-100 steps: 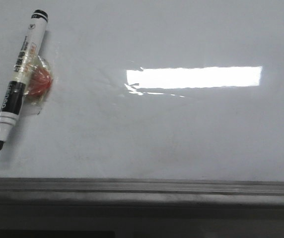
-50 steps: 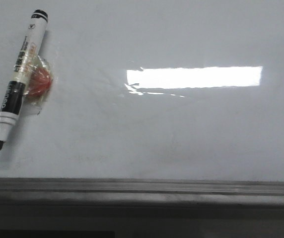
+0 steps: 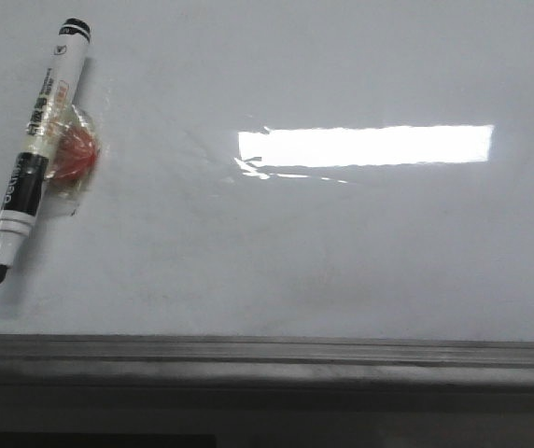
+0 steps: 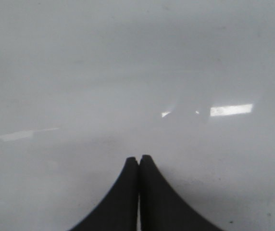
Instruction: Write number 6 on whiteboard
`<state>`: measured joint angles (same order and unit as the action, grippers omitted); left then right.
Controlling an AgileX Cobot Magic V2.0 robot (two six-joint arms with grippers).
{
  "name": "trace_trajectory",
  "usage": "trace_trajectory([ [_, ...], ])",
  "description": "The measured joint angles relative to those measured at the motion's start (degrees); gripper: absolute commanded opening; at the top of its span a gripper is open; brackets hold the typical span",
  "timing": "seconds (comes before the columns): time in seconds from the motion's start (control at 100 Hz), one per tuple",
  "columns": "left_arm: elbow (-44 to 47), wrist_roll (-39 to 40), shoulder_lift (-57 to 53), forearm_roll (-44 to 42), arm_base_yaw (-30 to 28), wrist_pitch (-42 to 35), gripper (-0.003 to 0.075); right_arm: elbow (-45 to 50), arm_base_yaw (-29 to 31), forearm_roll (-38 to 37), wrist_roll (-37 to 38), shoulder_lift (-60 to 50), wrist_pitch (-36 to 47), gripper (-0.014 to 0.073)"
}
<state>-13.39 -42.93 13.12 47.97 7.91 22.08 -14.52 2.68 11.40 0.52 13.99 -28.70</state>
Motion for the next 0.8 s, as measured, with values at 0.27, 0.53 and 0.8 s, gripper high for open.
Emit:
trace_trajectory([
  [0.27,-0.11,-0.35,0.43,1.76,0.0,-1.6,0.043,0.0,0.0,0.0,0.0,0.0,-0.05,-0.0064],
  [0.53,-1.13,-6.71,0.53,9.46,0.0,1.02,0.043,0.0,0.0,0.0,0.0,0.0,-0.05,-0.0064],
  [0.8,-1.59,-8.82,0.53,12.04,0.0,3.58,0.0429,0.0,0.0,0.0,0.0,0.0,-0.05,-0.0064],
])
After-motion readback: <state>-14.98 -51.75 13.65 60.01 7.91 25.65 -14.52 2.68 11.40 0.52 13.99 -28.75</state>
